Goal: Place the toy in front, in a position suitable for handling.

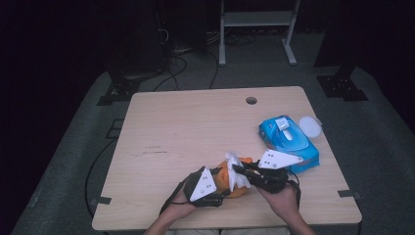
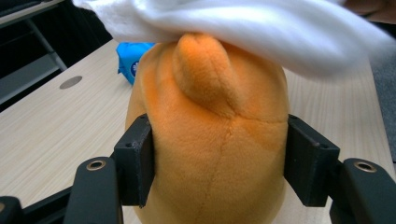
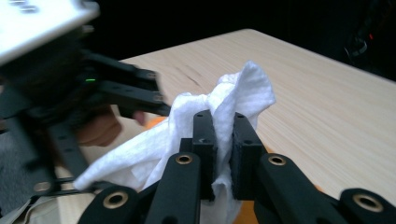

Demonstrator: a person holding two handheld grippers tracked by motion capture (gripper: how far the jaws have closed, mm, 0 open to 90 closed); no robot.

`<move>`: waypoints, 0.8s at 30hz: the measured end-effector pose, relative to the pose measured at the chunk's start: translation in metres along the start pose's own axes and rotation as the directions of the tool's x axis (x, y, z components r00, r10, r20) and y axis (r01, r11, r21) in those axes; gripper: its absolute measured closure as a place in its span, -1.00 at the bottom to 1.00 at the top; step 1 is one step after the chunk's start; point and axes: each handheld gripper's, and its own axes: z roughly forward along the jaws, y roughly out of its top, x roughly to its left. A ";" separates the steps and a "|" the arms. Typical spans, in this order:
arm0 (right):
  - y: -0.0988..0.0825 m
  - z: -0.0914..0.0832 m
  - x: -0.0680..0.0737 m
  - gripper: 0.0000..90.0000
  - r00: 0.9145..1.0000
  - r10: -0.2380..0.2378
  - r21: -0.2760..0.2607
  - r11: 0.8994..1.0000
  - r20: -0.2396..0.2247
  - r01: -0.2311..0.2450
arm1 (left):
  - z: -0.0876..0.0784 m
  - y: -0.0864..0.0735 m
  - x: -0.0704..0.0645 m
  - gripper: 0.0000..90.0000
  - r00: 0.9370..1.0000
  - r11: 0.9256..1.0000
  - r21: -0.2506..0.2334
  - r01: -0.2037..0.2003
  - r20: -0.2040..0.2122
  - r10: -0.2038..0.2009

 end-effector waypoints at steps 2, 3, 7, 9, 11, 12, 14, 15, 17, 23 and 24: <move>-0.004 -0.001 -0.010 0.82 0.999 0.050 0.007 0.999 0.003 -0.050 | 0.002 0.000 0.000 -0.31 1.000 1.000 -0.009 0.008 0.004 -0.008; -0.007 -0.002 -0.017 0.82 0.997 0.078 0.009 0.997 0.005 -0.078 | 0.002 0.000 0.000 -0.36 1.000 1.000 -0.012 0.015 0.008 -0.015; -0.010 -0.005 -0.022 0.83 0.995 0.101 0.022 0.995 0.021 -0.101 | 0.003 -0.002 0.006 -0.57 0.997 0.997 -0.019 0.080 0.012 -0.080; -0.009 -0.005 -0.018 0.83 0.997 0.080 0.023 0.996 0.019 -0.080 | 0.004 -0.004 0.007 -0.59 0.996 0.996 -0.015 0.090 0.024 -0.090; -0.007 -0.004 -0.012 0.83 0.998 0.052 0.029 0.998 0.017 -0.053 | 0.004 -0.004 0.006 -0.44 0.997 0.998 -0.011 0.064 0.030 -0.064; -0.006 -0.005 -0.009 0.83 0.999 0.041 0.028 0.999 0.018 -0.041 | 0.003 -0.004 0.005 -0.36 0.998 0.999 -0.008 0.053 0.028 -0.053; -0.002 -0.006 0.000 0.83 1.000 0.007 0.016 1.000 -0.009 -0.007 | 0.003 -0.003 0.004 -0.24 0.998 0.999 -0.001 0.051 0.025 -0.051; 0.001 -0.005 0.005 0.83 1.000 -0.006 0.011 1.000 -0.024 0.006 | 0.003 -0.003 0.004 -0.22 0.998 0.999 0.000 0.050 0.023 -0.050; 0.004 -0.003 0.014 0.83 0.998 -0.061 0.026 0.998 -0.011 0.061 | 0.003 -0.004 0.004 -0.18 0.998 0.999 0.004 0.050 0.026 -0.050; 0.000 -0.004 -0.006 0.83 0.999 -0.015 0.049 0.999 0.033 0.013 | 0.003 -0.005 0.004 -0.13 0.998 0.999 0.005 0.054 0.026 -0.054; -0.003 -0.006 -0.013 0.83 0.999 0.004 0.050 0.999 0.049 -0.006 | 0.003 -0.005 0.004 -0.13 0.998 0.999 0.002 0.053 0.027 -0.053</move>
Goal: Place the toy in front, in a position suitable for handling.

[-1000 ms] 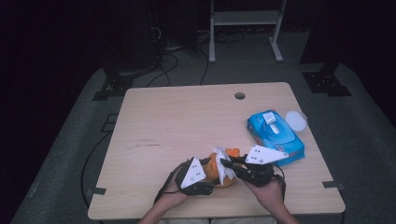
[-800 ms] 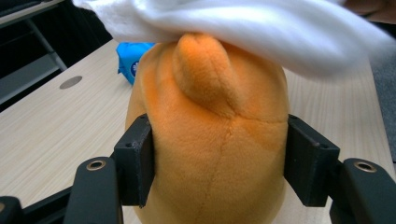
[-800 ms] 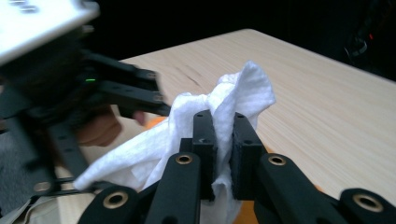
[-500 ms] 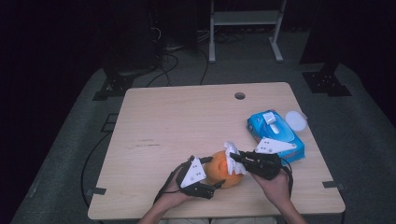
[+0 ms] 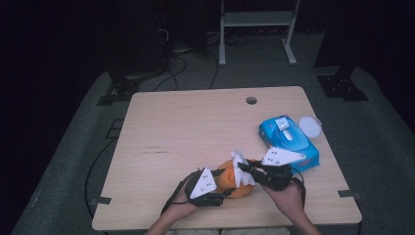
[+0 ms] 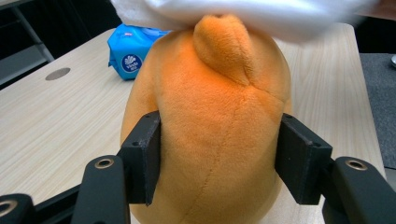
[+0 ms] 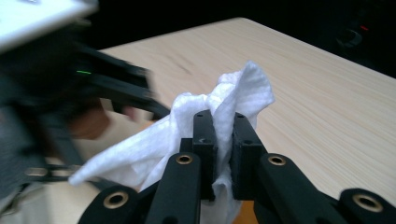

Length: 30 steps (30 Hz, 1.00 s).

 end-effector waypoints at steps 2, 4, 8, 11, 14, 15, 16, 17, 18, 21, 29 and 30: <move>-0.006 -0.002 -0.013 0.83 0.998 0.056 0.009 0.998 0.010 -0.056 | 0.000 -0.001 0.001 -0.13 1.000 1.000 -0.003 0.004 0.007 -0.004; -0.009 -0.003 -0.018 0.83 0.996 0.088 0.017 0.996 0.011 -0.088 | -0.001 0.000 0.002 -0.16 1.000 1.000 -0.004 0.010 0.016 -0.010; -0.007 0.000 -0.010 0.83 0.998 0.063 0.015 0.998 0.001 -0.063 | 0.002 0.002 0.002 -0.64 0.999 0.999 -0.007 0.032 0.012 -0.032; -0.003 0.006 0.003 0.82 0.999 0.030 -0.003 1.000 -0.042 -0.030 | 0.001 0.001 0.000 -0.74 1.000 1.000 -0.002 0.016 0.013 -0.016; -0.003 0.007 0.001 0.82 0.999 0.026 0.000 1.000 -0.040 -0.026 | -0.003 0.000 0.001 -0.42 1.000 1.000 -0.010 0.005 0.014 -0.005; -0.004 0.006 -0.003 0.83 0.998 0.040 -0.004 0.999 -0.043 -0.040 | -0.003 -0.001 0.001 -0.32 1.000 1.000 -0.008 0.003 0.012 -0.003; -0.005 0.005 -0.007 0.83 0.997 0.062 -0.001 0.998 -0.043 -0.062 | -0.002 -0.001 0.000 -0.27 1.000 1.000 -0.009 0.003 0.008 -0.003; -0.008 0.005 -0.012 0.83 0.997 0.074 0.000 0.997 -0.037 -0.074 | -0.001 -0.001 0.000 -0.24 1.000 1.000 -0.010 0.004 0.005 -0.004; -0.010 0.004 -0.016 0.83 0.995 0.091 0.002 0.996 -0.035 -0.091 | -0.001 -0.001 0.000 -0.21 1.000 1.000 -0.009 0.003 0.005 -0.003; -0.014 0.002 -0.024 0.83 0.993 0.117 0.001 0.993 -0.024 -0.117 | -0.001 -0.001 0.000 -0.19 1.000 1.000 -0.012 0.004 0.006 -0.003; -0.027 0.000 -0.044 0.83 0.984 0.172 0.023 0.985 0.039 -0.173 | -0.006 -0.005 0.006 -0.19 0.999 1.000 -0.009 0.028 0.015 -0.028; -0.029 0.000 -0.047 0.83 0.984 0.172 0.032 0.984 0.047 -0.173 | -0.007 -0.006 0.007 -0.19 0.999 1.000 -0.007 0.029 0.016 -0.029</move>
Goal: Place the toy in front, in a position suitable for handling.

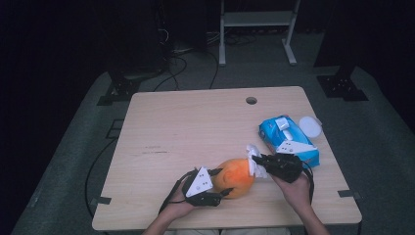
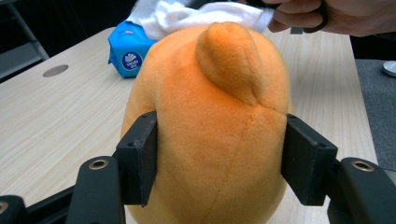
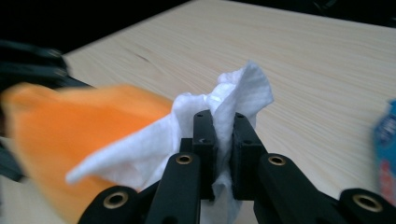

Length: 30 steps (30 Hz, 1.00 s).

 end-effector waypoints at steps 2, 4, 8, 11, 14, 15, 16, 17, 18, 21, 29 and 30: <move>-0.002 -0.001 -0.003 0.83 1.000 0.026 -0.005 1.000 -0.013 -0.026 | -0.002 -0.001 0.001 -0.19 1.000 1.000 -0.003 0.007 0.002 -0.007; 0.000 -0.002 0.000 0.83 0.999 0.028 -0.025 0.999 -0.033 -0.029 | -0.002 -0.002 0.002 -0.19 1.000 1.000 -0.001 0.006 0.005 -0.006; 0.003 0.001 0.011 0.83 0.999 0.000 -0.040 0.999 -0.053 -0.003 | -0.002 -0.002 0.002 -0.20 1.000 1.000 0.002 0.003 0.009 -0.003; -0.002 0.006 0.005 0.83 0.997 0.044 -0.027 0.999 -0.067 -0.046 | -0.004 -0.003 0.005 -0.20 1.000 1.000 0.002 0.015 0.008 -0.015; -0.006 0.011 0.001 0.83 0.997 0.062 0.013 0.998 -0.052 -0.061 | -0.005 -0.004 0.007 -0.20 1.000 1.000 -0.003 0.027 0.011 -0.027; -0.006 0.010 0.001 0.83 0.996 0.070 0.007 0.998 -0.058 -0.069 | -0.005 -0.004 0.007 -0.20 1.000 1.000 -0.004 0.030 0.010 -0.030; -0.005 0.009 0.003 0.83 0.996 0.068 0.002 0.998 -0.059 -0.068 | -0.004 -0.004 0.007 -0.20 0.999 1.000 -0.004 0.030 0.011 -0.030; -0.001 0.007 0.005 0.83 0.997 0.053 -0.012 0.998 -0.055 -0.054 | -0.004 -0.004 0.007 -0.21 0.999 1.000 -0.005 0.031 0.013 -0.031; 0.000 0.005 0.007 0.82 0.997 0.048 -0.030 0.998 -0.060 -0.050 | -0.004 -0.005 0.007 -0.21 0.999 0.999 -0.009 0.034 0.014 -0.034; 0.005 0.001 0.013 0.82 0.996 0.028 -0.060 0.998 -0.081 -0.033 | -0.004 -0.005 0.008 -0.21 0.999 0.999 -0.010 0.036 0.016 -0.035; 0.003 0.002 0.009 0.82 0.993 0.066 -0.052 0.996 -0.096 -0.071 | -0.004 -0.006 0.009 -0.23 0.999 0.999 -0.013 0.044 0.013 -0.044; 0.006 0.000 0.014 0.82 0.993 0.047 -0.064 0.996 -0.106 -0.054 | -0.003 -0.006 0.009 -0.23 0.999 0.998 -0.017 0.052 0.013 -0.052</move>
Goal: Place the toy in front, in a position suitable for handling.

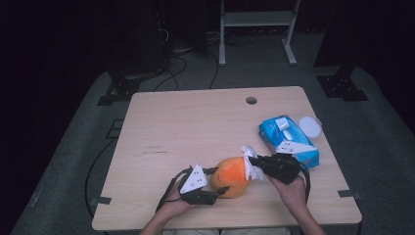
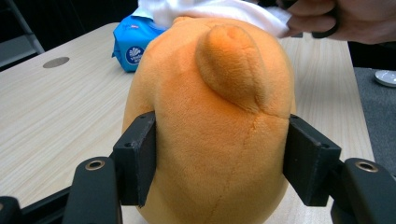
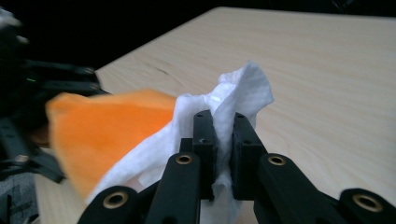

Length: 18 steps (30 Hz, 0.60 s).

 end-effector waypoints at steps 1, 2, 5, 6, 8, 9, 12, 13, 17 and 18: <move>0.002 0.000 0.006 0.82 1.000 -0.017 -0.004 1.000 -0.007 0.017 | 0.000 0.000 0.000 -0.23 1.000 1.000 0.000 0.001 0.000 -0.001; 0.004 0.001 0.010 0.82 0.999 -0.034 -0.008 0.999 -0.014 0.034 | 0.001 0.000 0.000 -0.23 1.000 1.000 -0.002 0.004 0.000 -0.004; 0.006 0.006 0.029 0.82 0.996 -0.077 -0.015 0.997 -0.055 0.076 | 0.002 0.000 0.000 -0.23 1.000 1.000 -0.002 0.010 -0.005 -0.010; 0.007 0.008 0.035 0.82 0.993 -0.093 -0.021 0.996 -0.073 0.092 | 0.002 0.000 -0.001 -0.23 1.000 1.000 -0.003 0.008 -0.007 -0.009; 0.010 0.011 0.049 0.82 0.986 -0.138 -0.020 0.990 -0.092 0.136 | 0.003 0.001 -0.002 -0.23 1.000 1.000 -0.005 0.007 -0.010 -0.007; 0.011 0.013 0.055 0.82 0.982 -0.165 -0.019 0.986 -0.095 0.164 | 0.003 0.001 -0.002 -0.23 1.000 1.000 -0.004 0.006 -0.011 -0.006; 0.011 0.016 0.060 0.82 0.975 -0.210 0.000 0.978 -0.067 0.210 | 0.002 0.000 -0.001 -0.23 1.000 1.000 -0.004 0.014 -0.013 -0.014; 0.011 0.016 0.056 0.82 0.979 -0.194 0.001 0.981 -0.064 0.194 | 0.003 0.000 -0.001 -0.23 1.000 1.000 -0.005 0.014 -0.013 -0.014; 0.008 0.012 0.039 0.82 0.989 -0.145 0.002 0.989 -0.038 0.145 | 0.004 0.001 -0.001 -0.24 1.000 1.000 -0.009 0.011 -0.009 -0.011; 0.008 0.010 0.036 0.82 0.989 -0.143 0.002 0.990 -0.028 0.143 | 0.005 0.001 -0.001 -0.28 1.000 1.000 -0.012 0.007 -0.014 -0.007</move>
